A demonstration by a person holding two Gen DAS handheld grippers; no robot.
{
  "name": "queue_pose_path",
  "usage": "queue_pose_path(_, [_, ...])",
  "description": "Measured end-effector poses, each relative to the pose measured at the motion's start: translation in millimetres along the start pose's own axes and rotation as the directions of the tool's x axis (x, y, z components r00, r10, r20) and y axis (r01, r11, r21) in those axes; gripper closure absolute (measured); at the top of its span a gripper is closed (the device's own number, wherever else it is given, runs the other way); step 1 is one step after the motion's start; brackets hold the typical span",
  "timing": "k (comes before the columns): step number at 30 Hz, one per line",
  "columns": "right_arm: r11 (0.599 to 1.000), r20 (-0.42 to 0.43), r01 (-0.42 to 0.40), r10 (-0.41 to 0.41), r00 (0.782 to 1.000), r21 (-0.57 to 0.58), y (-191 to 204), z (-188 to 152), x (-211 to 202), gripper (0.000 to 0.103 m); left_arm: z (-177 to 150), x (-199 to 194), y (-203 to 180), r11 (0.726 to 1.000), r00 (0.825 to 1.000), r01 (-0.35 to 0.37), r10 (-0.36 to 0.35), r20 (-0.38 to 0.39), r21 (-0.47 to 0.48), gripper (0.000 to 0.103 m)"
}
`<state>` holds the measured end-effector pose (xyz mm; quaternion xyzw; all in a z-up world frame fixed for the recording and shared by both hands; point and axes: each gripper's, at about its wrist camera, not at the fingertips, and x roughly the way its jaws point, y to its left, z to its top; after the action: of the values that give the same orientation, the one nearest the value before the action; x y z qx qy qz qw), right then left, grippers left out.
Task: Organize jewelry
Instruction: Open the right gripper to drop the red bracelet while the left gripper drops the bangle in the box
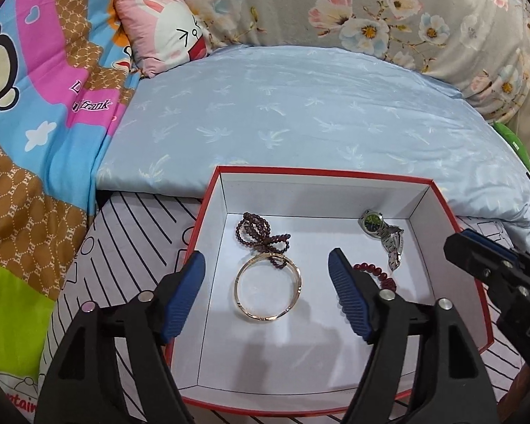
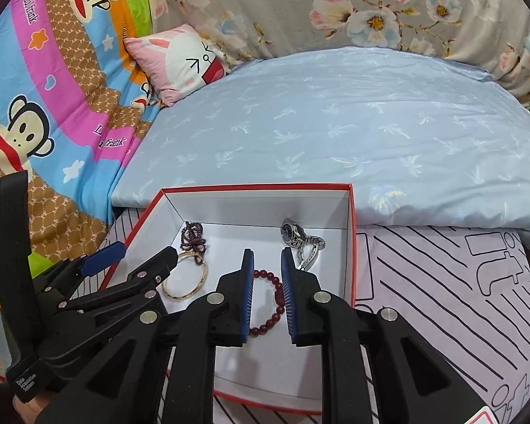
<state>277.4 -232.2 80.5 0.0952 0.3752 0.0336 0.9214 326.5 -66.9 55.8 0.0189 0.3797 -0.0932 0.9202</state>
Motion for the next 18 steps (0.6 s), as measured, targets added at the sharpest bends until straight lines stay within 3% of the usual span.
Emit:
queue_pose_path(9, [1.000,0.020,-0.013,0.013,1.000,0.005,3,-26,-40,0.080,-10,-36,4,1.000,1.000,0.010,-0.010,0.024,-0.013,0.033])
queue_pose_path(18, [1.000,-0.004,-0.010,0.010,1.000,0.020,2,-74,-84,0.079,-55,-85,16,0.999,1.000,0.027,-0.027,0.007,-0.037,0.033])
